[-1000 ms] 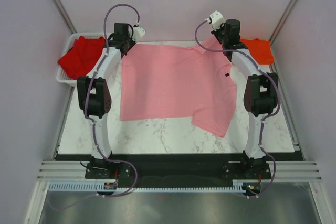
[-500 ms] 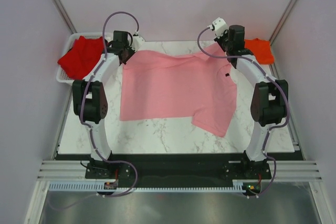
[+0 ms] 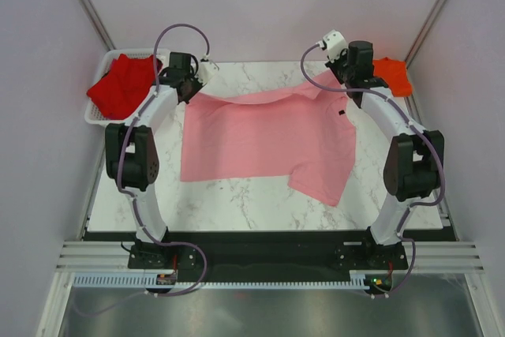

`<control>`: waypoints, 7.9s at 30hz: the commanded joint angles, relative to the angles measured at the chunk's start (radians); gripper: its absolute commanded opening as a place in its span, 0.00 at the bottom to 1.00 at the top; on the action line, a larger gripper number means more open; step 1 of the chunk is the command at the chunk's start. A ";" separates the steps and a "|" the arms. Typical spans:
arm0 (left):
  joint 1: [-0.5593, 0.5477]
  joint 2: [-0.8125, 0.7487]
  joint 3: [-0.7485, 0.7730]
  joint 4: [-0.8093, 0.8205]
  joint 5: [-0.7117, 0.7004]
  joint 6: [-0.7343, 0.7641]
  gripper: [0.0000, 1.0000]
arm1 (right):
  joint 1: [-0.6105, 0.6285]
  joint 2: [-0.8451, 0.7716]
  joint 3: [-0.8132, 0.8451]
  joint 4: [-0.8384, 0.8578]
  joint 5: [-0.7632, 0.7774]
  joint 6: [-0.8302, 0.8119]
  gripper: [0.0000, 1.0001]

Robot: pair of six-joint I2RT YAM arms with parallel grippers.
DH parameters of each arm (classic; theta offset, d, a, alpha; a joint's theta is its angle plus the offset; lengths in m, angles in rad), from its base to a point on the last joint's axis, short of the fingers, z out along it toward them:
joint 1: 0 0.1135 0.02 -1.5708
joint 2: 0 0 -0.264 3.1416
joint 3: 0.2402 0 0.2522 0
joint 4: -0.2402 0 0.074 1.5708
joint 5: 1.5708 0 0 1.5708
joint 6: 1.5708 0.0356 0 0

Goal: Fold and stack the t-shirts
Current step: Fold the tshirt

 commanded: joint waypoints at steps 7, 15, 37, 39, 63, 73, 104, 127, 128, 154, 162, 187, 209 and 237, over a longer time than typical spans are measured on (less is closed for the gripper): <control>0.002 -0.123 -0.104 0.018 0.039 0.117 0.02 | -0.005 -0.115 -0.071 -0.068 -0.020 0.050 0.00; 0.016 -0.189 -0.218 0.015 0.028 0.188 0.02 | 0.002 -0.203 -0.127 -0.196 -0.082 0.133 0.00; 0.013 -0.173 -0.213 -0.075 0.067 0.039 0.35 | -0.002 -0.064 -0.003 -0.292 -0.136 0.182 0.36; 0.012 -0.081 -0.132 -0.135 0.068 -0.005 0.33 | -0.010 -0.011 0.039 -0.297 -0.138 0.184 0.36; 0.021 0.403 0.300 -0.286 -0.037 -0.139 0.14 | -0.031 0.438 0.283 -0.305 0.008 0.100 0.31; 0.027 0.538 0.520 -0.298 -0.070 -0.104 0.12 | -0.044 0.593 0.482 -0.320 0.062 0.080 0.30; -0.014 -0.008 -0.181 -0.352 0.254 -0.303 0.02 | 0.136 0.191 0.139 -0.545 -0.422 -0.095 0.38; -0.013 0.036 -0.190 -0.339 0.245 -0.321 0.02 | 0.142 0.331 0.191 -0.547 -0.349 -0.100 0.37; -0.014 0.038 -0.190 -0.341 0.245 -0.321 0.02 | 0.142 0.337 0.194 -0.546 -0.348 -0.097 0.37; -0.014 0.041 -0.176 -0.338 0.243 -0.318 0.02 | 0.160 0.257 0.169 -0.598 -0.383 -0.085 0.00; -0.014 0.041 -0.176 -0.336 0.251 -0.323 0.02 | 0.193 0.214 0.183 -0.631 -0.423 -0.054 0.00; -0.011 0.251 0.311 -0.431 0.147 -0.248 0.04 | 0.125 0.297 0.378 -0.618 -0.265 0.038 0.36; 0.024 0.610 0.653 -0.450 0.007 -0.248 0.02 | -0.036 0.636 0.606 -0.500 -0.030 0.021 0.33; -0.037 0.164 0.364 -0.459 0.087 -0.340 0.28 | -0.007 0.037 0.030 -0.573 -0.368 -0.351 0.37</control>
